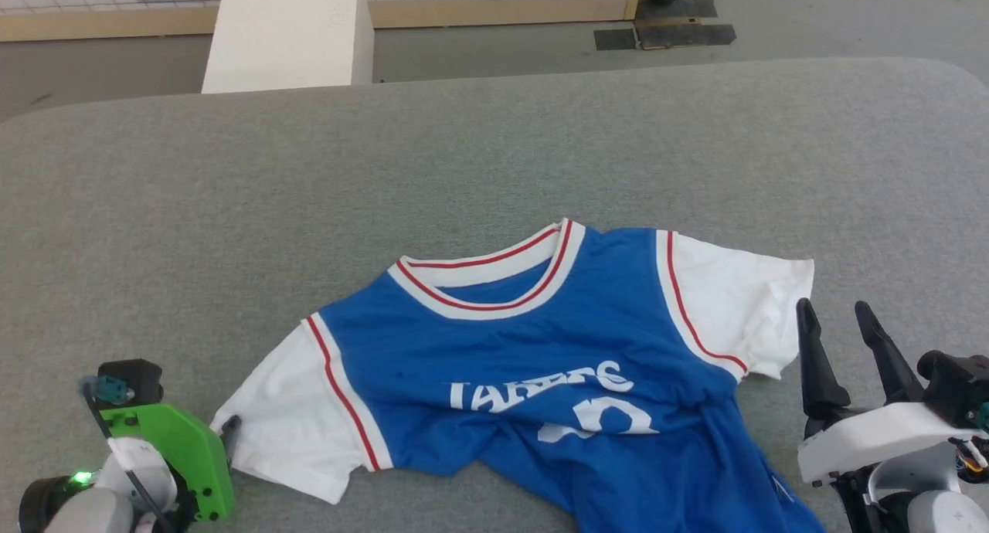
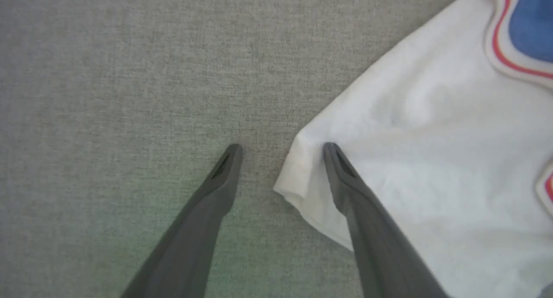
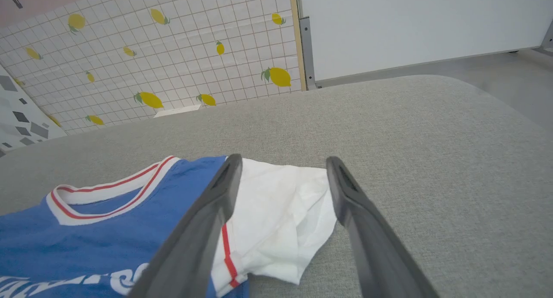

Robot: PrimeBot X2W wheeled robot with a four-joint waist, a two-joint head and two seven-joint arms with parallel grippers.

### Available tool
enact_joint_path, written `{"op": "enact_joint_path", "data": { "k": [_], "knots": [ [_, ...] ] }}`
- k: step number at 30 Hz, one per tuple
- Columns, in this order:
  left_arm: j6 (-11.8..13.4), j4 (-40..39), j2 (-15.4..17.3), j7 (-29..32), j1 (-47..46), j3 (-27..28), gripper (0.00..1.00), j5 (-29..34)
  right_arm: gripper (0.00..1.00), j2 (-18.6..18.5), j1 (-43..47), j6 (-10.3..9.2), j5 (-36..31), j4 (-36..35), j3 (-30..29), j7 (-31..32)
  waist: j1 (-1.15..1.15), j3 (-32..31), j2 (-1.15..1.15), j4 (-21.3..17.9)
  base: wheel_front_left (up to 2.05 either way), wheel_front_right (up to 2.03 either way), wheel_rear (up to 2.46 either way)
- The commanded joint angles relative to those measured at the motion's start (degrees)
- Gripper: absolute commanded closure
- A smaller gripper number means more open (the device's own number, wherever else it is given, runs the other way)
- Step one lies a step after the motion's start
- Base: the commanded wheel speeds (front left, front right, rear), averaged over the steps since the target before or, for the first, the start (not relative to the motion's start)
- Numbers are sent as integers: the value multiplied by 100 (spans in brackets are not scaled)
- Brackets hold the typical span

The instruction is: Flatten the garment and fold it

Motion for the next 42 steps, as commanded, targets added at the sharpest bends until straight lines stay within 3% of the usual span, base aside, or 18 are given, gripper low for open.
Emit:
{"op": "enact_joint_path", "data": {
  "k": [1,2,7,16,20,31,36,37,39,42],
  "knots": [
    [-16,131,-177,292,111,-146,58,-137,0,2,-79,-9,-17,15,9,-32,0,28,0,-41,0,0,0],
    [-14,116,-208,444,151,-167,100,-217,0,2,-81,-9,-12,25,2,-36,0,25,0,-45,0,0,0],
    [1,-195,-228,1044,367,-279,100,-472,0,2,-75,-9,-47,36,-107,-28,0,-7,0,20,0,0,0],
    [143,-586,-136,577,294,-204,100,-208,0,2,-740,-9,-633,202,-320,395,0,32,0,192,0,0,0],
    [150,-690,-139,425,190,-206,100,-130,0,-52,-1347,-9,-1023,733,-643,1084,0,109,0,324,0,0,0],
    [81,-817,-259,243,-157,-330,100,-46,0,-120,-2872,-9,-1601,2682,-1596,3779,0,458,0,661,0,0,0],
    [46,-814,-288,218,-222,-375,100,-51,0,-110,-3199,-9,-1789,3047,-1779,4313,0,549,0,700,0,0,0],
    [38,-805,-292,220,-227,-386,100,-53,43,-110,-3230,-9,-1835,3108,-1799,4459,0,554,0,704,0,0,0],
    [18,-783,-299,222,-234,-409,100,-61,98,-117,-3271,-9,-1921,3197,-1824,4799,0,554,0,711,0,0,0],
    [-86,-748,-297,276,-264,-426,100,-158,100,-125,-3312,-9,-1945,3075,-1735,5094,0,522,0,696,0,0,0]
  ]
}}
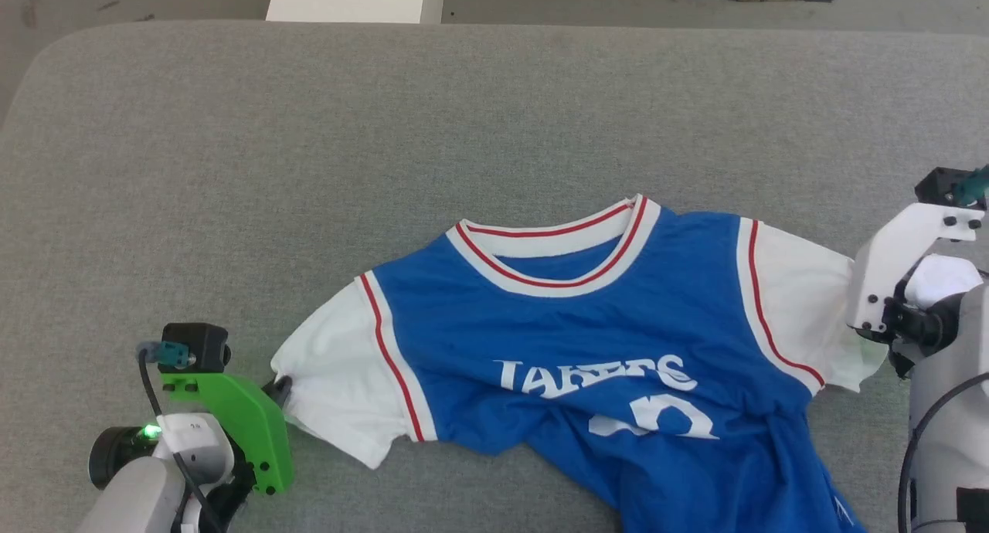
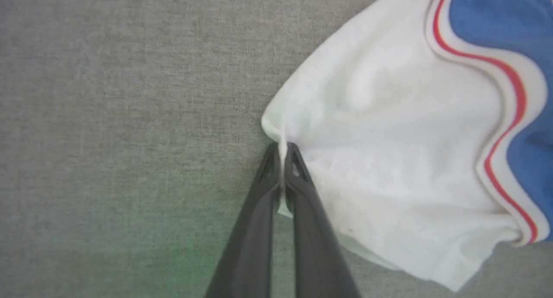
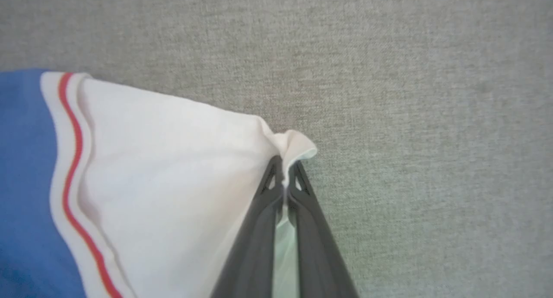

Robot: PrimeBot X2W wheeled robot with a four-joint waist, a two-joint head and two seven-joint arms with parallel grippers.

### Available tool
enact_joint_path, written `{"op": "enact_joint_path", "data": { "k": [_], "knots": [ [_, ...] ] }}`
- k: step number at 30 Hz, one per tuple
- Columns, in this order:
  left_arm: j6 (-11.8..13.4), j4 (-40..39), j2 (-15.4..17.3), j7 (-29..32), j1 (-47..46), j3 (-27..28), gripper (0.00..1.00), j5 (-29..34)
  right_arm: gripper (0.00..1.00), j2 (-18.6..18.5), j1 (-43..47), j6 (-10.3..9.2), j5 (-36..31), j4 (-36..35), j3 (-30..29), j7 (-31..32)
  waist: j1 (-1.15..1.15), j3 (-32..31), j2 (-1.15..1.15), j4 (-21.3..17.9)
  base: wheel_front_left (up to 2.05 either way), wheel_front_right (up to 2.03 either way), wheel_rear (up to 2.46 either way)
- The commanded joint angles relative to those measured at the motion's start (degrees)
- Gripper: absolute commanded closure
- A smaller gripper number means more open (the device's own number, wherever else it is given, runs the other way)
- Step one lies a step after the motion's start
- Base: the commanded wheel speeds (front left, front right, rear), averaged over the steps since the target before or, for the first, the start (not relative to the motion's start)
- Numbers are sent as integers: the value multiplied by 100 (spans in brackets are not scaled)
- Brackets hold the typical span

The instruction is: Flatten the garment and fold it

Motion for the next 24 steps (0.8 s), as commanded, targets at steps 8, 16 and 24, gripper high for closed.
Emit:
{"op": "enact_joint_path", "data": {
  "k": [8,16,24],
  "knots": [
    [-602,-57,26,-165,-614,253,100,-470,100,-288,-92,-9,274,-563,537,-262,0,-68,0,-98,0,0,0],
    [-785,-157,334,-7,-2113,632,100,-636,100,-761,-946,-9,476,-1220,1108,-721,0,245,0,-260,0,0,0],
    [-166,284,461,-593,-4797,1085,100,45,100,-1267,-2923,-9,609,-1500,1946,-1235,0,1044,0,-494,0,0,0]
  ]
}}
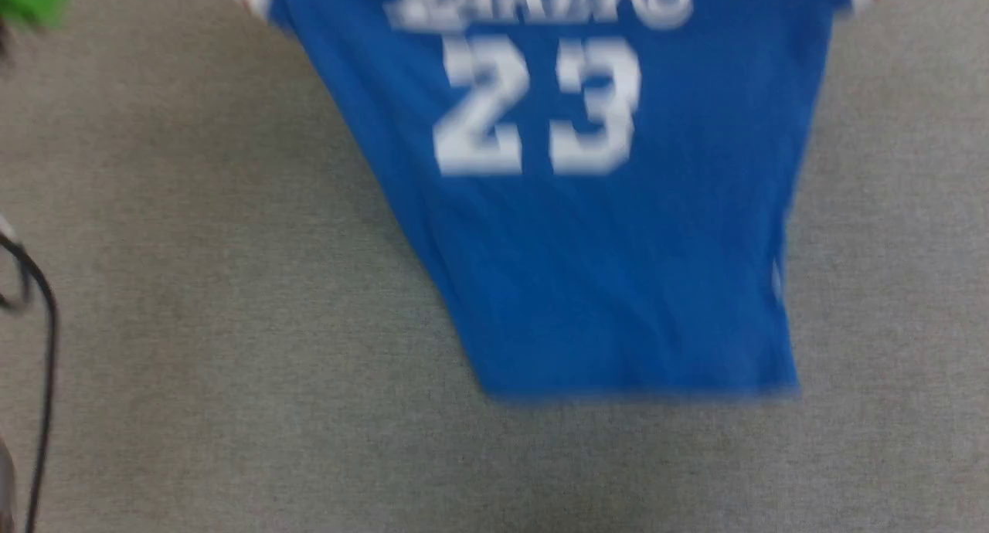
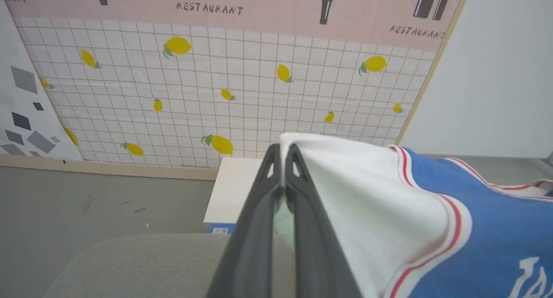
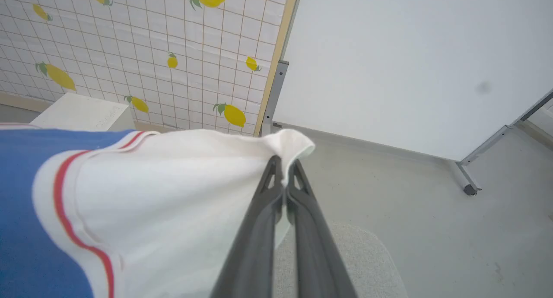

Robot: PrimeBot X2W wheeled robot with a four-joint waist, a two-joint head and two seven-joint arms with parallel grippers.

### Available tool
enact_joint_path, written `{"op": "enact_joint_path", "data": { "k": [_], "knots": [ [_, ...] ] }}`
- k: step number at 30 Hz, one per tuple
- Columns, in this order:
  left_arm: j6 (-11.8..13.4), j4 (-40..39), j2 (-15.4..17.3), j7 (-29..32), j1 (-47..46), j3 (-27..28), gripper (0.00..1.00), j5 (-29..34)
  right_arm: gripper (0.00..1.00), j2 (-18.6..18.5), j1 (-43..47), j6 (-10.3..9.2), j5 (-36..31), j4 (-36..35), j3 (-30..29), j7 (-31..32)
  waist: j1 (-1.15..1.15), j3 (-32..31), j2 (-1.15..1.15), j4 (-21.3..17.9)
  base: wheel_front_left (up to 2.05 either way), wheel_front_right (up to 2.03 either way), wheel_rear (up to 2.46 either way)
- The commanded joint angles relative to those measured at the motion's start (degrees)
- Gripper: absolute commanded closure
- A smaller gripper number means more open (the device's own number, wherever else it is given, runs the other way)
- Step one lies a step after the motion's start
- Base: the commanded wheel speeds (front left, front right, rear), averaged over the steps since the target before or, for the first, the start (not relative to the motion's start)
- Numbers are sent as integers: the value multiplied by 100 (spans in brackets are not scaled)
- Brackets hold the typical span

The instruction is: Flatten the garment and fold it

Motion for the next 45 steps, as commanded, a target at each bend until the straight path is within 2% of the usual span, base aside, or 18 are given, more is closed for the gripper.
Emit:
{"op": "enact_joint_path", "data": {
  "k": [1,7,10,14,19,24,30,37,41,45],
  "knots": [
    [140,67,-10,-237,-395,101,100,145,100,-58,-311,-9,8,-41,76,-128,0,394,0,-137,0,0,0],
    [631,252,-295,-1303,-1783,508,100,383,100,-190,-1550,-9,-251,-109,247,-843,0,791,0,-165,0,0,0],
    [744,355,-340,-1770,-2304,676,100,448,100,-151,-2107,-9,-432,-41,273,-1292,0,910,0,-178,0,0,0],
    [586,520,-400,-2234,-2684,774,100,382,100,-103,-2527,-9,-651,144,332,-1781,0,953,0,-170,0,0,0],
    [300,910,-400,-2293,-2399,674,100,298,100,-76,-2372,-9,-623,513,490,-2115,0,879,0,-116,0,0,0],
    [-7,1301,-338,-2164,-1376,439,100,284,100,-70,-1524,-9,-278,881,674,-2433,0,667,0,-45,0,0,0],
    [-183,1300,-406,-1860,441,175,100,152,100,-160,-34,-9,329,1005,906,-2645,0,114,0,42,0,0,0],
    [7,506,-639,-1187,2893,172,100,-441,100,-80,1969,-9,1005,448,581,-2145,0,-728,0,112,0,0,0],
    [316,-165,-727,-768,4283,209,100,-741,100,83,3223,-9,1225,-177,198,-1541,0,-1129,0,149,0,0,0],
    [736,-862,-845,-522,5463,279,100,-928,100,430,4482,-9,1288,-964,-320,-760,0,-1372,0,198,0,0,0]
  ]
}}
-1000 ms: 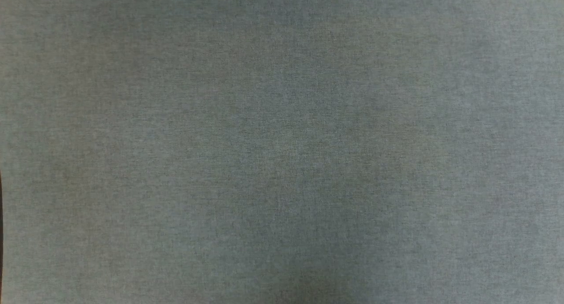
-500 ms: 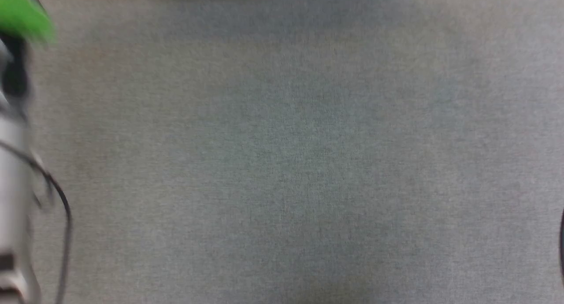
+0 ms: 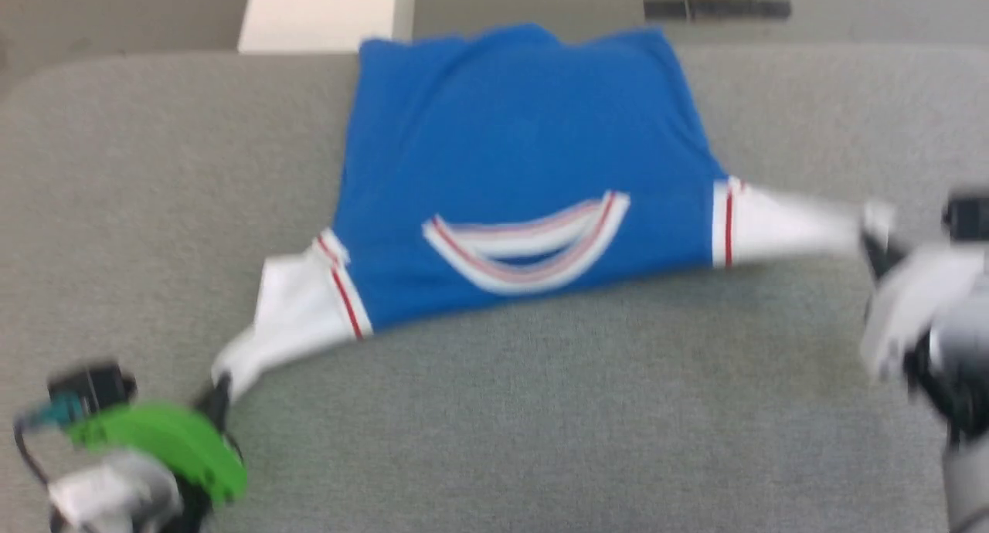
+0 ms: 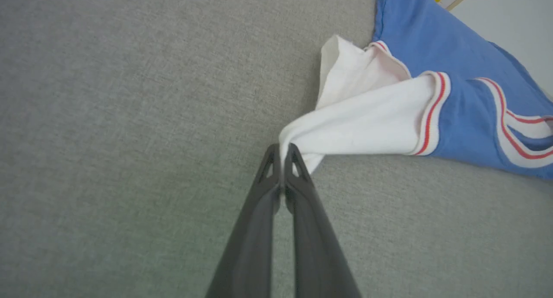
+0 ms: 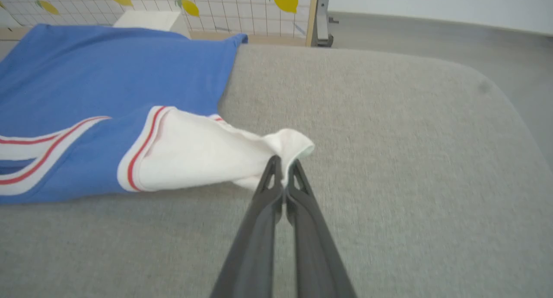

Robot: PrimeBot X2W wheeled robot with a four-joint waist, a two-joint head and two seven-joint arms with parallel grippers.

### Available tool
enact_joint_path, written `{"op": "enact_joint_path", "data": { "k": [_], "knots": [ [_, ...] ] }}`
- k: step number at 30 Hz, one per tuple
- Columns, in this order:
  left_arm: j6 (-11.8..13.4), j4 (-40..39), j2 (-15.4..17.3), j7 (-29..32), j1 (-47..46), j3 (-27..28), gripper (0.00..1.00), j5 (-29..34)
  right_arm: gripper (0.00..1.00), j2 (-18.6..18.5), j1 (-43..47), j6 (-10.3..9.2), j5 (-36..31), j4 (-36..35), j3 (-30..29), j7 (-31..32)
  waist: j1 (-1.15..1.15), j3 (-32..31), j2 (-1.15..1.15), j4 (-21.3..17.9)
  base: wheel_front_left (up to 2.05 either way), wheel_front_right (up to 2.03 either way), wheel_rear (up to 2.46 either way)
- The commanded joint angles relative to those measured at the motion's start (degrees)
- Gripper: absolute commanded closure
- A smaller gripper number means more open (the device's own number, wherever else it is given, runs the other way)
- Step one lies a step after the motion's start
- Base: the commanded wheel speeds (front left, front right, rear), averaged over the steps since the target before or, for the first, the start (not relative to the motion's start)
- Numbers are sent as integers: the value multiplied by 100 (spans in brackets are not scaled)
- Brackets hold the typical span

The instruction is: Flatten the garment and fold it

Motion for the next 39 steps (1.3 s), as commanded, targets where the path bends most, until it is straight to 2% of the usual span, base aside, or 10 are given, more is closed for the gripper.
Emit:
{"op": "enact_joint_path", "data": {
  "k": [1,6,11,14,18,25,26,27,33,39],
  "knots": [
    [121,-179,-60,49,296,46,100,-78,100,144,364,-10,35,-233,-178,225,0,-426,0,115,0,0,0],
    [430,-604,-158,247,1144,11,100,-170,100,787,1579,-10,-61,-1070,-843,1006,0,-614,0,181,0,0,0],
    [634,-783,-307,227,1568,59,100,-257,100,1012,2393,-10,87,-1447,-1361,1593,0,-711,0,195,0,0,0],
    [718,-785,-372,176,1783,60,100,-254,100,1019,2720,-10,464,-1239,-1496,1650,0,-727,0,168,0,0,0],
    [772,-716,-440,131,1941,37,100,-253,100,1020,2946,-10,752,-675,-1450,1409,0,-727,0,129,0,0,0],
    [539,-557,-559,-32,1913,42,100,-395,98,1021,2905,-10,892,306,-1231,795,0,-726,0,147,0,0,0],
    [492,-525,-560,-61,1884,43,100,-405,53,1021,2868,-10,881,354,-1204,689,0,-725,0,155,0,0,0],
    [467,-504,-560,-78,1865,45,100,-409,0,1021,2852,-10,864,360,-1187,630,0,-725,0,161,0,0,0],
    [272,-355,-529,-196,1713,20,100,-395,0,1022,2662,-10,848,-175,-1144,-88,0,-701,0,236,0,0,0],
    [156,-338,-562,-253,1475,-94,100,-344,0,1022,2030,-10,390,-993,-1094,-1426,0,-483,0,381,0,0,0]
  ]
}}
